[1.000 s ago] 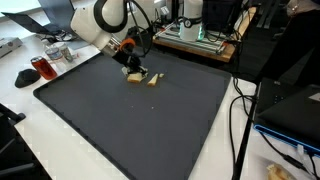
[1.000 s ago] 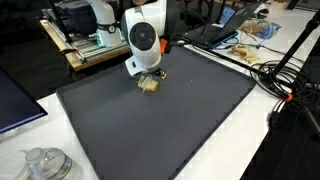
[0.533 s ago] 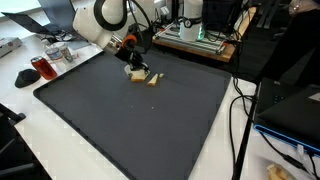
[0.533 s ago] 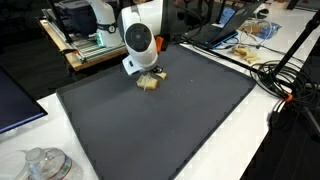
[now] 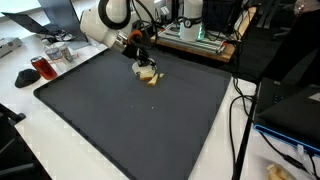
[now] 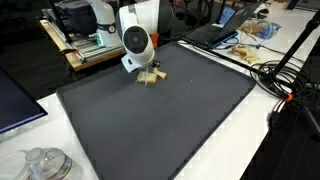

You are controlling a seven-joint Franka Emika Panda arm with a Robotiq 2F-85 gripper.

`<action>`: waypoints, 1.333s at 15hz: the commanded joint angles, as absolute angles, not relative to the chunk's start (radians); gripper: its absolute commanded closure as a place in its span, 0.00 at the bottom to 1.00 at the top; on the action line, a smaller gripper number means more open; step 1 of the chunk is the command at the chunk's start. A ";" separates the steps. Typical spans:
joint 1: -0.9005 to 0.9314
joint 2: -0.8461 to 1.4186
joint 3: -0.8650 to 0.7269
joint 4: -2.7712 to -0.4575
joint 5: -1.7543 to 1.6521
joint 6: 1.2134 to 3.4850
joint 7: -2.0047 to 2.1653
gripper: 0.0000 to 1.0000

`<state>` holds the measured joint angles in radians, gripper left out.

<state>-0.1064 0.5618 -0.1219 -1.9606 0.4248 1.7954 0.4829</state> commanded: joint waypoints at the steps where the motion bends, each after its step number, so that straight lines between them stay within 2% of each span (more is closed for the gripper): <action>1: -0.099 0.629 -0.111 -2.024 0.477 1.892 0.462 0.99; 12: -0.071 0.651 -0.117 -2.002 0.445 1.960 0.471 0.99; 20: -0.081 0.559 -0.132 -1.987 0.431 1.876 0.487 0.99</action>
<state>-0.0740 0.5556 -0.1170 -1.9785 0.4553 1.8731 0.4914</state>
